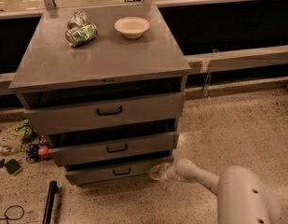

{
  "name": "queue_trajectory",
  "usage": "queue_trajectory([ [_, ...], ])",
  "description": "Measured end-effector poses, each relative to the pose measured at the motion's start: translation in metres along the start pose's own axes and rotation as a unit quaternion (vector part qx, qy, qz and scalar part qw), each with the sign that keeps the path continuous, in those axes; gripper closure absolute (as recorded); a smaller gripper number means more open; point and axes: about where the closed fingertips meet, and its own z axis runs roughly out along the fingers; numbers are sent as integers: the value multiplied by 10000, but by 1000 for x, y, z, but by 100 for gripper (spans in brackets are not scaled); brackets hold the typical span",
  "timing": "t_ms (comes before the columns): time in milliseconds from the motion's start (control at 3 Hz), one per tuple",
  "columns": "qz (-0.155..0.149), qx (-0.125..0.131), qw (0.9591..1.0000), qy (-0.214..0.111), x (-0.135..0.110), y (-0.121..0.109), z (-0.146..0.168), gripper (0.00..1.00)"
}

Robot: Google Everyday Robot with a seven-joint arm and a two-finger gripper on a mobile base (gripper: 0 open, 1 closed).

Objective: Close bottom drawer

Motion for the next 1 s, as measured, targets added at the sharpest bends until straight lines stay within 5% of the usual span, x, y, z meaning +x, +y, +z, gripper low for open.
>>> queue_trajectory([
  [333, 51, -424, 9988, -258, -11, 37, -33, 100],
  [667, 262, -512, 9978, -337, -25, 59, -83, 100],
  [1000, 261, -833, 9951, -472, -44, 98, -85, 84],
])
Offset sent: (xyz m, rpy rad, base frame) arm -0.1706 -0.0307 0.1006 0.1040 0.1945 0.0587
